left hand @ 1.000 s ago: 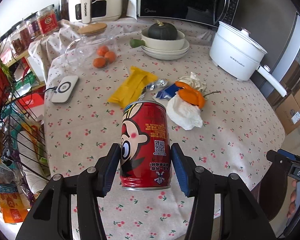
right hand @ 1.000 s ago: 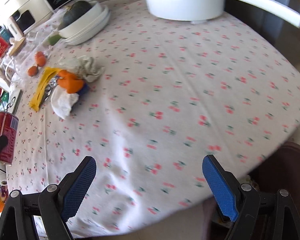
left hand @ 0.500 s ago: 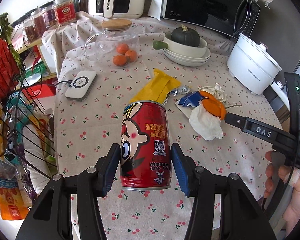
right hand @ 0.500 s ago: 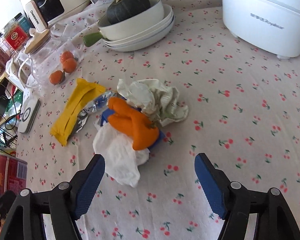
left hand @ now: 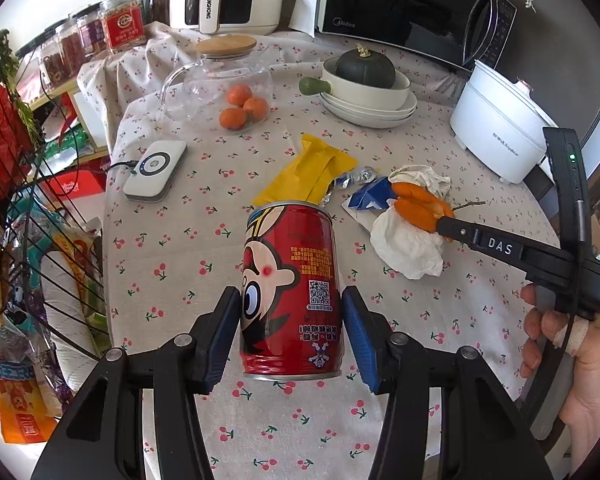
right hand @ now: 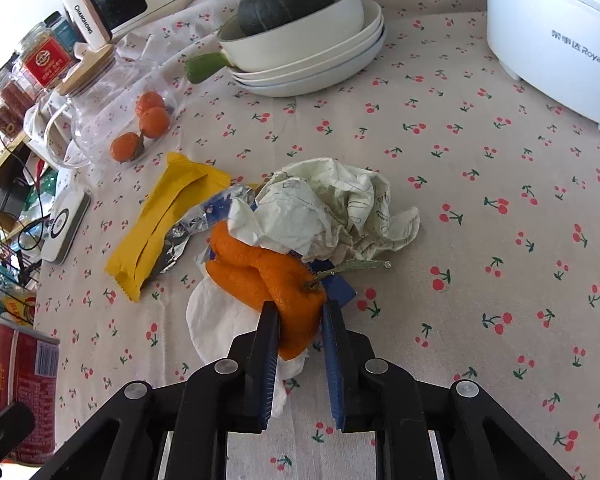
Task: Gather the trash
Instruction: 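Grasp the orange peel with the right tool while the left tool holds the can, then carry the can and orange peel to the bin and open both tools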
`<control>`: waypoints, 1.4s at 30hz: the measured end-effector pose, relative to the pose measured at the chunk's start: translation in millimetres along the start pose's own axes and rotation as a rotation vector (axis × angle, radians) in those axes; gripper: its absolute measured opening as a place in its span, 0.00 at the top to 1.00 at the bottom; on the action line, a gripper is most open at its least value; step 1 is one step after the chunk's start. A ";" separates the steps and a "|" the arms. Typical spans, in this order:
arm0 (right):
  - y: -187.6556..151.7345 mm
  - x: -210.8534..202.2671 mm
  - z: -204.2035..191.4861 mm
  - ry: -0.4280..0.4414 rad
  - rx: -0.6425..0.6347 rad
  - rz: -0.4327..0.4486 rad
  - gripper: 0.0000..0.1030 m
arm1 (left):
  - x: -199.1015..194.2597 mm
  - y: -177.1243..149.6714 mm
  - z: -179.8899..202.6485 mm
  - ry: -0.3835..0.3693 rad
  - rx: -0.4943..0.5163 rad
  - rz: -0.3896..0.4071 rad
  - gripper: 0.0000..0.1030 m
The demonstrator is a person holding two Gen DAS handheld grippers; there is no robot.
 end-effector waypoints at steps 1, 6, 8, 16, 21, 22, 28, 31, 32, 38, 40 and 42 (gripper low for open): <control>-2.5 -4.1 -0.2 0.001 -0.007 0.004 0.83 | -0.9 -0.6 1.1 0.001 0.005 0.003 0.47; -24.1 -37.4 4.9 0.011 -0.036 0.037 0.85 | -7.5 -6.0 7.4 -0.014 0.021 0.012 0.47; -33.6 -50.2 7.8 0.000 -0.049 0.048 0.86 | -9.4 -9.5 11.2 -0.027 0.031 0.011 0.47; -82.2 -98.6 34.9 -0.065 -0.052 0.056 0.87 | -19.3 -27.6 37.8 -0.048 0.106 0.015 0.47; -114.8 -128.2 60.6 -0.122 -0.036 0.061 0.87 | -27.6 -39.0 57.3 -0.079 0.142 0.017 0.47; -120.9 -133.5 66.0 -0.132 -0.030 0.062 0.87 | -28.7 -41.1 62.3 -0.090 0.148 0.014 0.47; -155.5 -161.7 98.8 -0.151 0.036 0.073 0.87 | -35.4 -51.3 96.9 -0.142 0.196 0.008 0.47; -174.9 -171.9 115.3 -0.133 0.054 0.097 0.87 | -35.3 -57.0 118.5 -0.149 0.235 0.007 0.47; -180.7 -172.5 122.2 -0.132 0.068 0.084 0.87 | -34.4 -59.1 125.9 -0.151 0.249 0.004 0.47; -207.2 -189.8 148.4 -0.227 0.062 0.098 0.88 | -22.6 -77.5 178.7 -0.172 0.347 -0.031 0.47; -215.4 -193.6 160.7 -0.236 0.076 0.091 0.88 | -18.9 -85.2 199.6 -0.190 0.389 -0.043 0.47; -224.2 -196.6 171.8 -0.246 0.091 0.083 0.88 | -16.3 -93.6 222.6 -0.203 0.432 -0.051 0.47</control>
Point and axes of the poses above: each gripper's, at about its wrist camera, not at the fingertips, and x roughly the way its jaws point, z to its right, y to its top, the point moved 1 cm from there along x, roughly the way its jaws point, and after that the axes turned 12 degrees about -z, right-handed, at the moved point
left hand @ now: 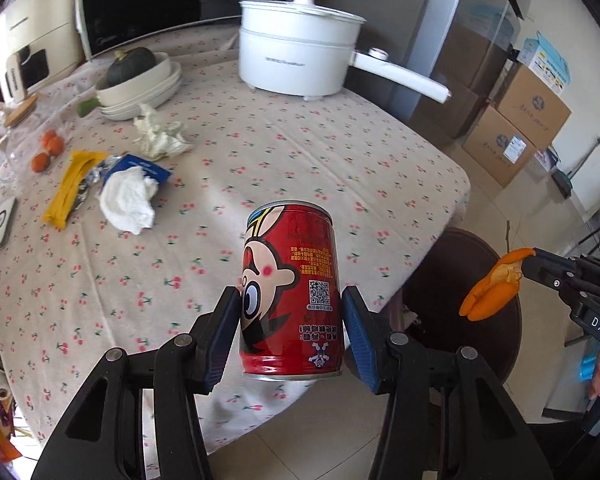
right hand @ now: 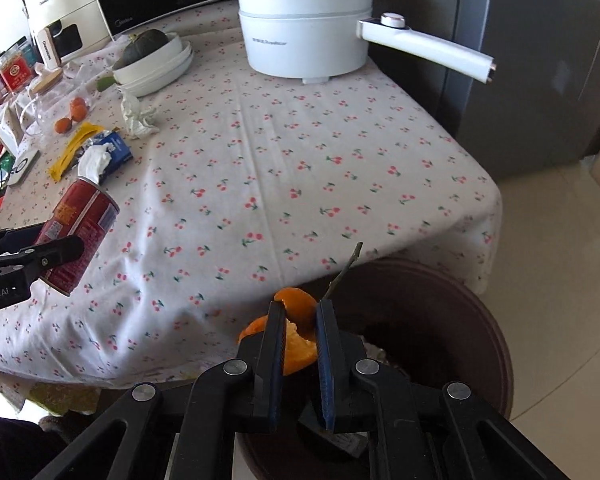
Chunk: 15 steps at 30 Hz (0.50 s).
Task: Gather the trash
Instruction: 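Carry the can and orange peel to the bin and open both tools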
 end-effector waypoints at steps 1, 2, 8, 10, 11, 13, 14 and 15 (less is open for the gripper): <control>-4.0 -0.7 6.7 -0.003 0.009 -0.004 0.88 | 3.4 0.5 12.4 -0.011 0.023 -0.004 0.47; -7.4 -1.6 12.6 -0.006 0.019 -0.007 0.88 | 6.9 0.7 24.4 -0.026 0.045 -0.008 0.47; -30.2 -12.3 54.1 -0.023 0.096 0.001 0.88 | 31.2 -5.0 95.9 -0.086 0.177 -0.046 0.47; -38.2 -14.7 67.2 -0.031 0.118 -0.002 0.88 | 39.9 -8.9 114.5 -0.094 0.218 -0.062 0.47; -41.9 -15.6 72.8 -0.036 0.129 -0.004 0.88 | 44.7 -11.0 122.3 -0.096 0.234 -0.070 0.47; -48.9 -17.0 83.3 -0.042 0.150 -0.009 0.88 | 53.3 -15.5 133.9 -0.092 0.261 -0.087 0.47; -51.6 -17.6 88.3 -0.042 0.161 -0.011 0.88 | 57.2 -17.1 138.0 -0.087 0.270 -0.094 0.47; -53.6 -18.1 92.9 -0.041 0.171 -0.013 0.88 | 60.9 -17.7 140.3 -0.083 0.276 -0.101 0.47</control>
Point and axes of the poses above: each gripper's, at about its wrist camera, not at the fingertips, and x roughly the way its jaws point, z to its right, y to its top, the point moved 1 cm from there along x, roughly the way its jaws point, and after that the axes turned 12 degrees about -z, right-handed, at the moved point
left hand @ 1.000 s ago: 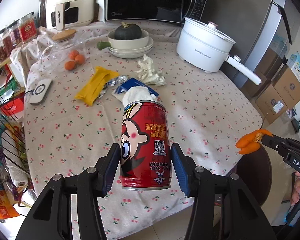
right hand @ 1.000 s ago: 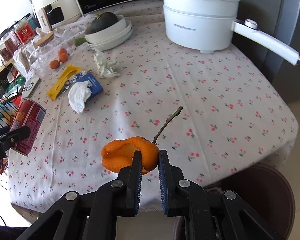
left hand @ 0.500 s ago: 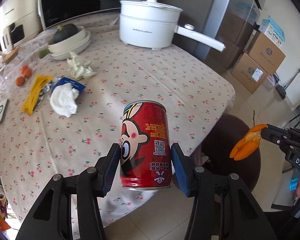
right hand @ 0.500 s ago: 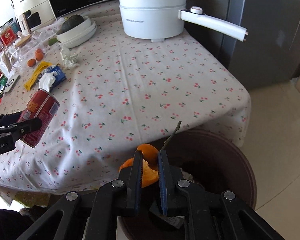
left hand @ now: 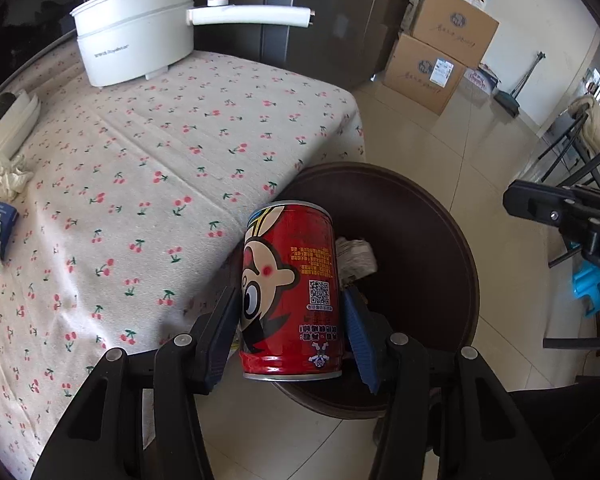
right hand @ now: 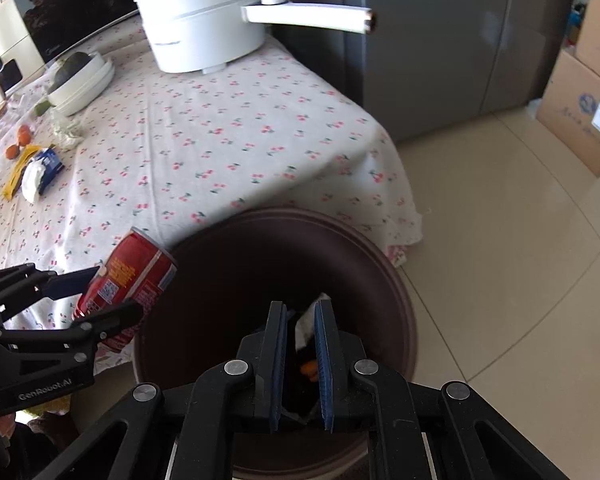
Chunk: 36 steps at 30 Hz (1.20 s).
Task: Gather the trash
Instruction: 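Carry the can and orange peel to the bin and open both tools, then move both open tools back over the table toward the tissues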
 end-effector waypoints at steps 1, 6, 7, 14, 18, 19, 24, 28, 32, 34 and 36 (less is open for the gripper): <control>-0.4 0.3 3.2 0.000 0.006 -0.002 0.88 | 3.4 -0.1 1.7 0.002 0.004 -0.006 0.47; -3.8 3.2 17.3 -0.005 0.027 -0.017 0.88 | 14.9 0.5 4.8 -0.008 0.034 -0.029 0.47; -4.6 3.4 19.6 -0.005 0.031 -0.019 0.88 | 15.0 0.3 5.4 0.003 0.034 -0.023 0.47; -6.8 0.4 27.5 0.006 0.053 -0.013 0.88 | 6.4 1.8 2.5 0.058 0.034 0.020 0.27; -6.0 0.7 24.6 0.007 0.051 -0.014 0.88 | 0.0 0.3 -6.2 0.086 0.019 0.030 0.26; -5.9 0.8 24.3 0.007 0.051 -0.014 0.88 | -2.3 -0.8 -9.3 0.092 0.012 0.032 0.26; -1.8 4.3 19.7 0.009 0.073 -0.033 0.55 | -14.3 -3.8 -31.1 0.122 -0.046 0.050 0.20; 5.0 3.8 13.0 0.027 0.097 -0.019 0.20 | -28.0 -9.5 -57.9 0.158 -0.119 0.069 0.14; 16.1 5.8 -3.9 0.030 0.091 -0.017 0.13 | -45.6 -19.3 -88.0 0.198 -0.191 0.094 0.09; 22.6 8.6 -16.0 0.033 0.085 -0.021 0.08 | -55.4 -26.0 -105.7 0.217 -0.235 0.103 0.08; 29.9 11.2 -29.8 0.048 0.072 -0.025 0.08 | -64.8 -33.6 -124.7 0.233 -0.282 0.109 0.08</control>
Point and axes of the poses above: each gripper's, at about its wrist camera, not at the fingertips, and x roughly the way its jaws point, z to its right, y to its top, the point moved 1 cm from there along x, roughly the way its jaws point, and after that the axes turned 12 degrees about -z, right-handed, at the moved point
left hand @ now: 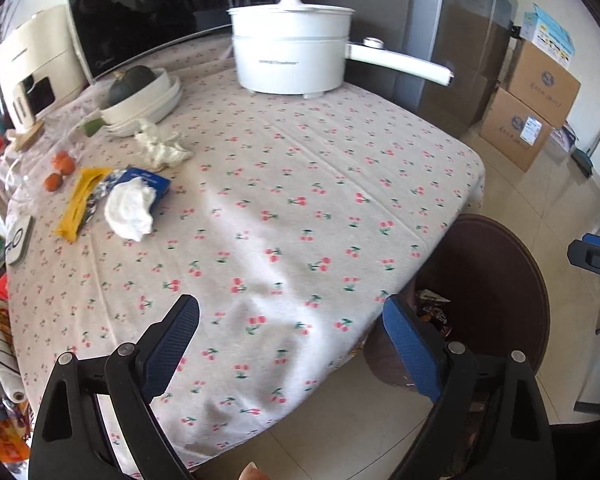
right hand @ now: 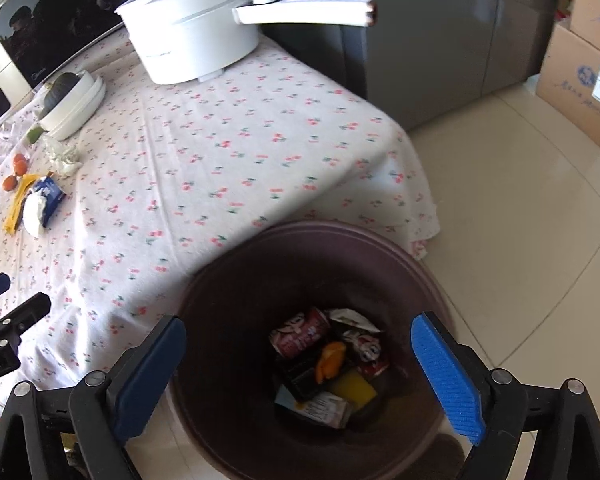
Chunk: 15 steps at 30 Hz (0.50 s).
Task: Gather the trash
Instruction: 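Move both open tools back over the table toward the tissues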
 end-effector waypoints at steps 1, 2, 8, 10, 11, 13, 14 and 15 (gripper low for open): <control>3.0 1.7 -8.5 0.008 -0.007 -0.001 0.08 | -2.4 -0.8 -11.8 0.009 -0.025 0.000 0.08; 5.7 3.4 -17.5 0.015 -0.014 -0.002 0.08 | -5.0 -1.6 -23.8 0.018 -0.050 0.000 0.08; 21.9 17.5 -81.2 0.044 -0.083 -0.007 0.07 | -21.5 -12.9 -97.1 0.095 -0.170 0.015 0.07; 25.9 23.3 -104.6 0.040 -0.116 -0.004 0.07 | -25.9 -18.3 -119.7 0.130 -0.197 0.023 0.07; 27.8 26.0 -116.0 0.036 -0.134 -0.002 0.07 | -27.7 -21.5 -130.0 0.144 -0.210 0.025 0.07; 31.6 32.2 -141.1 0.042 -0.174 0.003 0.07 | -29.8 -27.3 -150.1 0.164 -0.235 0.026 0.07; 33.6 36.4 -154.7 0.049 -0.193 0.002 0.07 | -30.0 -30.0 -158.6 0.175 -0.245 0.024 0.07; 35.6 41.2 -166.7 0.055 -0.207 -0.002 0.07 | -29.4 -32.1 -166.9 0.186 -0.252 0.021 0.07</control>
Point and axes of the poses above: each gripper's, at about its wrist camera, not at the fingertips, and x roughly the way its jaws point, z to its right, y to its top, the point moved 1 cm from there along x, roughly the way its jaws point, and after that the axes turned 12 degrees about -z, right-handed, at the moved point
